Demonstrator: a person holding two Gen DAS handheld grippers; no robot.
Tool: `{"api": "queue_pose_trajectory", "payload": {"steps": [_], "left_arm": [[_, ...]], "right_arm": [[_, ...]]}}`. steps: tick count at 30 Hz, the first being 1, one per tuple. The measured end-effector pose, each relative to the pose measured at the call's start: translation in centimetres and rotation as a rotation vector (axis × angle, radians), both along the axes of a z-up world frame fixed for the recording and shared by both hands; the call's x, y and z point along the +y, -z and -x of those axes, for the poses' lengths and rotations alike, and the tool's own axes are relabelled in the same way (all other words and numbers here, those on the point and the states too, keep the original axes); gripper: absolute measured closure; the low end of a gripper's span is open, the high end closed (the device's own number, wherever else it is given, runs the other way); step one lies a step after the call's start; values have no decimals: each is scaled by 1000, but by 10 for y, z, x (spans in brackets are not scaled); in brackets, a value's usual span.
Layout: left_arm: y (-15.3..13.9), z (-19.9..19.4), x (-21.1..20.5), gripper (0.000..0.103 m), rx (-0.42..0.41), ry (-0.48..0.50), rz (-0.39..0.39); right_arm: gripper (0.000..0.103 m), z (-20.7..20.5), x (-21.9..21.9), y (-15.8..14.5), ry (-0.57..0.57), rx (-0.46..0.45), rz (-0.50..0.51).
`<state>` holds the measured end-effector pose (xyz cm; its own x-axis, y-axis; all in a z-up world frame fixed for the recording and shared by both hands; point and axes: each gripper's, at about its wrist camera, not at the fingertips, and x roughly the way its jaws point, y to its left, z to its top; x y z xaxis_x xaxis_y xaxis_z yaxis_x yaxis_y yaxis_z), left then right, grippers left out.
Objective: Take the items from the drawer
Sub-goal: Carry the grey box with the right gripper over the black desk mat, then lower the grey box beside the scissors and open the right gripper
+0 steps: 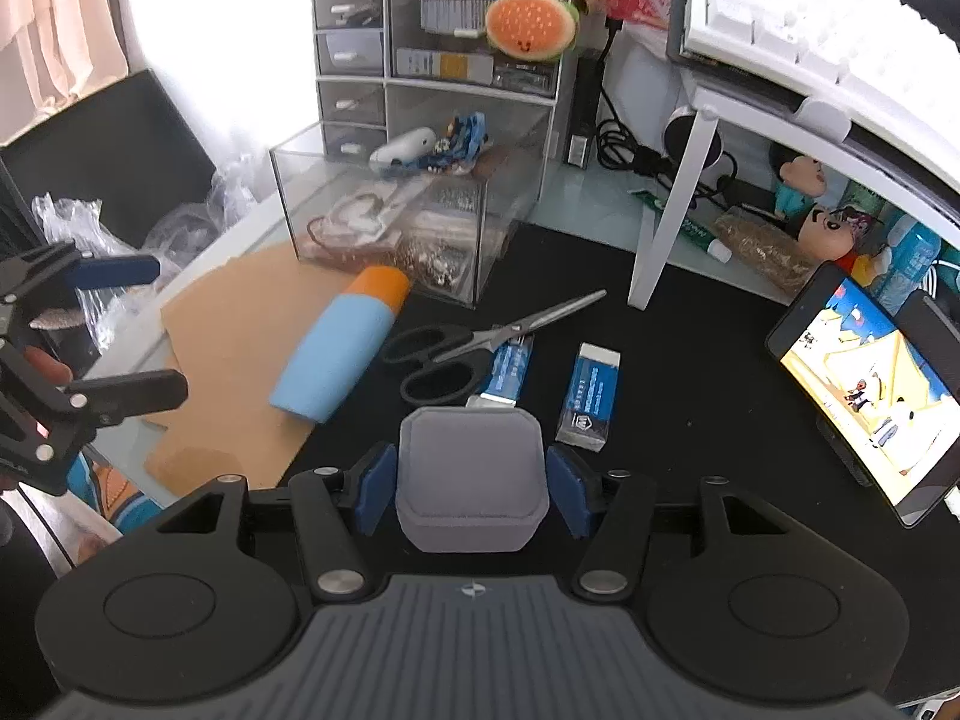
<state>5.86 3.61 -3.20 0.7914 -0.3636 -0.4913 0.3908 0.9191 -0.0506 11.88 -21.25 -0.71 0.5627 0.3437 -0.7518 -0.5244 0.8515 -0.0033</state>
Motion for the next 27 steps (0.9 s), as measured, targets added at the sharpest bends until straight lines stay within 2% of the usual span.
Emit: {"api": "queue_pose_trajectory", "payload": {"steps": [8, 14, 27], "left_arm": [[-1, 3, 1, 0, -4, -2, -3], [-2, 4, 2, 0, -5, -9, -8], [-3, 3, 13, 0, -2, -34, 5]], "right_arm": [[41, 8, 3, -8, 14, -48, 25], [30, 11, 6, -15, 58, -85, -2], [26, 13, 39, -35, 58, -193, -120]]}}
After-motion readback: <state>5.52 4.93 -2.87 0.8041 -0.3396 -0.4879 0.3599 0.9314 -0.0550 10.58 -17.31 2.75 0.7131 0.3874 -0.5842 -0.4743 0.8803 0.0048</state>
